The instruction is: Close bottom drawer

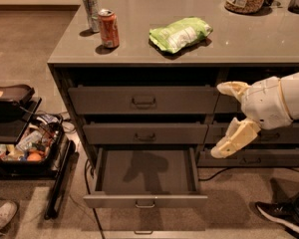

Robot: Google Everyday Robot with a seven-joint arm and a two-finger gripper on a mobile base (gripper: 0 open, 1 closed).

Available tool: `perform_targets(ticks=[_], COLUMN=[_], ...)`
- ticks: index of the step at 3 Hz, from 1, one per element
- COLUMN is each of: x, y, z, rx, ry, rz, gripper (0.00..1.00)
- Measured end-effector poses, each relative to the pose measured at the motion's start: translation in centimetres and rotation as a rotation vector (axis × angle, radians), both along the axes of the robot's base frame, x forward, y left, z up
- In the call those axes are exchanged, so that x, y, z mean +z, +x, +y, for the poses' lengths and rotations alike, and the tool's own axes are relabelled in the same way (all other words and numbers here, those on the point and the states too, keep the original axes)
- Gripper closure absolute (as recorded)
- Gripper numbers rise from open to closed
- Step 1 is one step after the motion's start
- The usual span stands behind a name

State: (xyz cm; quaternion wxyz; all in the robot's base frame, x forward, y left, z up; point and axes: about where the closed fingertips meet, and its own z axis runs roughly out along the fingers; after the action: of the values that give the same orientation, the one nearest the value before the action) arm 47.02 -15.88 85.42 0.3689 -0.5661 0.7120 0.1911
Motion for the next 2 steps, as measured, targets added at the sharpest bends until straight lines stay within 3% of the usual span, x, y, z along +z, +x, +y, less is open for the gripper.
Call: perform_targets(ticks=[1, 2], x=[0.0, -2.7], y=[0.0, -0.2], z=[0.0, 0.7], rx=[0.000, 0.014], ry=[0.000, 0.023], rz=[0.000, 0.073], gripper=[0.00, 0.00])
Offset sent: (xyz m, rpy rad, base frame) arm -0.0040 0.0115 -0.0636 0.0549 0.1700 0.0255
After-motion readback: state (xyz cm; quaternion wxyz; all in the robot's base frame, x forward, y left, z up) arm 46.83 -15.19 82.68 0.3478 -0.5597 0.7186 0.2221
